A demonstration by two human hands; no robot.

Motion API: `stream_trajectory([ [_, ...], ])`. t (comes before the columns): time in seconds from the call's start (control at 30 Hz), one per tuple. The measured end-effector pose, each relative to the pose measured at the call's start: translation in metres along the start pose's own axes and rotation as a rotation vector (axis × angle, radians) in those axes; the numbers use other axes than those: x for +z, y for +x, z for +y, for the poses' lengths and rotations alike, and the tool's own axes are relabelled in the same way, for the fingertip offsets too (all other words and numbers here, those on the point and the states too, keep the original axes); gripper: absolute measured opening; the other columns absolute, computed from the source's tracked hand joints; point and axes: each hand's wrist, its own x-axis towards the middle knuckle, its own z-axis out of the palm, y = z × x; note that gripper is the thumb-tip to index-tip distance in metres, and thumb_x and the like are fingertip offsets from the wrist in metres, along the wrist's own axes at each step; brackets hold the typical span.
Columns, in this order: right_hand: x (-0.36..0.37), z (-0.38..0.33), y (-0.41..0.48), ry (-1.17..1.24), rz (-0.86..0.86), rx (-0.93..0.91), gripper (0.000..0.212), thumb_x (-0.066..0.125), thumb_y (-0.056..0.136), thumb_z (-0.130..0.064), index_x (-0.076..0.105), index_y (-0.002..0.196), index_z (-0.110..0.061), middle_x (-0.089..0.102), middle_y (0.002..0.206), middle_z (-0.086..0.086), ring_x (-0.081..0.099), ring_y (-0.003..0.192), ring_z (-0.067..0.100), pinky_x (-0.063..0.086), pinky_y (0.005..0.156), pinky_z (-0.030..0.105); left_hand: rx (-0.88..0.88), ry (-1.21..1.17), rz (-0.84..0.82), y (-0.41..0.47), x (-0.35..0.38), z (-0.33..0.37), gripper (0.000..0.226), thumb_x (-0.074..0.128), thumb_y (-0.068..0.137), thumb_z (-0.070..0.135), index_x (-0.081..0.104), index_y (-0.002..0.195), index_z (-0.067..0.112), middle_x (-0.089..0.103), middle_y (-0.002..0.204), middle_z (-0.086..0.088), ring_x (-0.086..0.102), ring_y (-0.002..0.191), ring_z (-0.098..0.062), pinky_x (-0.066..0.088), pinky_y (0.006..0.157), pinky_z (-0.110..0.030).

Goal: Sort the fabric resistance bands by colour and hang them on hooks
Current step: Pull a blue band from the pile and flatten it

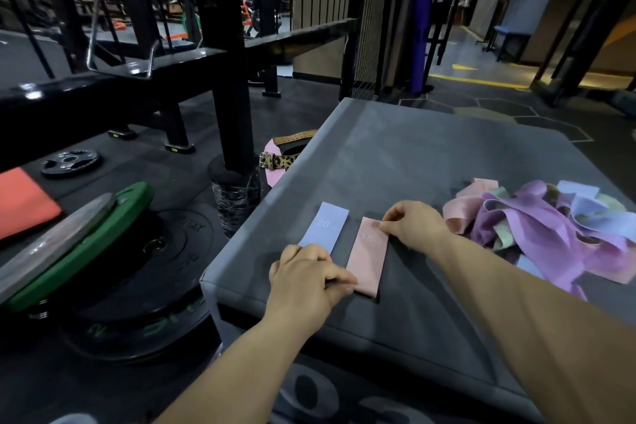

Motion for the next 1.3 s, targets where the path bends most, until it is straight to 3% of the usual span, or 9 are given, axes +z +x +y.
stream_trajectory([
  [0.23, 0.000, -0.003, 0.003, 0.028, -0.026, 0.034, 0.004, 0.064, 0.085, -0.029, 0.061, 0.083, -0.030, 0.066, 0.084, -0.008, 0.064, 0.079, 0.016, 0.044, 0.069, 0.023, 0.007, -0.040, 0.011, 0.003, -0.001, -0.002, 0.018, 0.066, 0.080, 0.055, 0.069, 0.098, 0.052, 0.048, 0.101, 0.022, 0.033, 0.105, -0.007, 0.032, 0.097, -0.028],
  [0.37, -0.001, -0.013, 0.008, 0.087, -0.015, 0.026, 0.003, 0.061, 0.084, -0.031, 0.061, 0.085, -0.034, 0.069, 0.101, -0.006, 0.063, 0.098, 0.021, 0.048, 0.082, 0.026, -0.044, -0.177, 0.200, 0.005, -0.006, -0.004, 0.027, 0.052, 0.073, 0.064, 0.064, 0.095, 0.055, 0.055, 0.094, 0.023, 0.041, 0.101, -0.007, 0.034, 0.090, -0.026],
  [0.47, 0.002, -0.026, 0.012, 0.067, -0.044, 0.003, 0.011, 0.058, 0.088, -0.040, 0.063, 0.080, -0.033, 0.070, 0.093, -0.005, 0.062, 0.082, 0.019, 0.045, 0.067, 0.024, -0.188, -0.160, 0.310, 0.009, -0.012, -0.015, 0.009, 0.058, 0.084, 0.045, 0.066, 0.087, 0.042, 0.060, 0.094, 0.017, 0.049, 0.099, -0.014, 0.032, 0.086, -0.024],
  [0.5, 0.003, -0.032, 0.014, 0.042, -0.056, -0.010, 0.016, 0.056, 0.091, -0.042, 0.063, 0.080, -0.033, 0.070, 0.093, -0.005, 0.062, 0.085, 0.019, 0.046, 0.068, 0.024, -0.235, -0.138, 0.314, 0.010, -0.015, -0.019, 0.006, 0.059, 0.086, 0.041, 0.064, 0.089, 0.039, 0.061, 0.094, 0.016, 0.050, 0.100, -0.016, 0.034, 0.087, -0.026],
  [0.57, 0.008, -0.041, 0.017, 0.005, -0.077, -0.015, 0.021, 0.051, 0.094, -0.046, 0.063, 0.082, -0.033, 0.071, 0.096, -0.004, 0.061, 0.098, 0.021, 0.048, 0.081, 0.027, -0.322, -0.080, 0.273, 0.009, -0.020, -0.023, 0.012, 0.057, 0.089, 0.043, 0.062, 0.092, 0.033, 0.060, 0.096, 0.014, 0.050, 0.104, -0.020, 0.039, 0.088, -0.031],
  [0.67, 0.016, -0.051, 0.021, -0.019, -0.116, 0.010, 0.030, 0.048, 0.093, -0.048, 0.069, 0.085, -0.029, 0.072, 0.084, -0.003, 0.060, 0.100, 0.022, 0.050, 0.090, 0.033, -0.405, 0.007, 0.201, 0.007, -0.022, -0.022, 0.026, 0.052, 0.090, 0.052, 0.061, 0.098, 0.029, 0.061, 0.107, 0.009, 0.047, 0.111, -0.022, 0.040, 0.089, -0.034],
  [0.8, 0.020, -0.059, 0.024, -0.007, -0.113, 0.040, 0.033, 0.052, 0.089, -0.046, 0.074, 0.091, -0.021, 0.071, 0.087, -0.001, 0.059, 0.099, 0.024, 0.052, 0.089, 0.035, -0.419, 0.036, 0.203, 0.007, -0.023, -0.024, 0.030, 0.050, 0.091, 0.054, 0.057, 0.101, 0.026, 0.062, 0.111, 0.006, 0.049, 0.111, -0.024, 0.041, 0.089, -0.035],
  [1.0, 0.025, -0.060, 0.029, -0.062, -0.122, 0.084, 0.027, 0.053, 0.088, -0.041, 0.070, 0.096, -0.022, 0.068, 0.102, 0.002, 0.053, 0.111, 0.026, 0.048, 0.090, 0.035, -0.407, 0.069, 0.131, 0.007, -0.023, -0.022, 0.026, 0.049, 0.093, 0.050, 0.059, 0.097, 0.026, 0.064, 0.107, 0.003, 0.050, 0.111, -0.023, 0.041, 0.090, -0.033],
  [1.3, 0.020, -0.055, 0.032, -0.127, -0.175, 0.130, 0.028, 0.052, 0.090, -0.041, 0.068, 0.101, -0.021, 0.067, 0.111, 0.005, 0.054, 0.117, 0.028, 0.044, 0.101, 0.038, -0.382, 0.069, 0.114, 0.006, -0.021, -0.018, 0.026, 0.050, 0.091, 0.050, 0.062, 0.099, 0.029, 0.066, 0.106, 0.004, 0.052, 0.110, -0.022, 0.042, 0.090, -0.033],
])
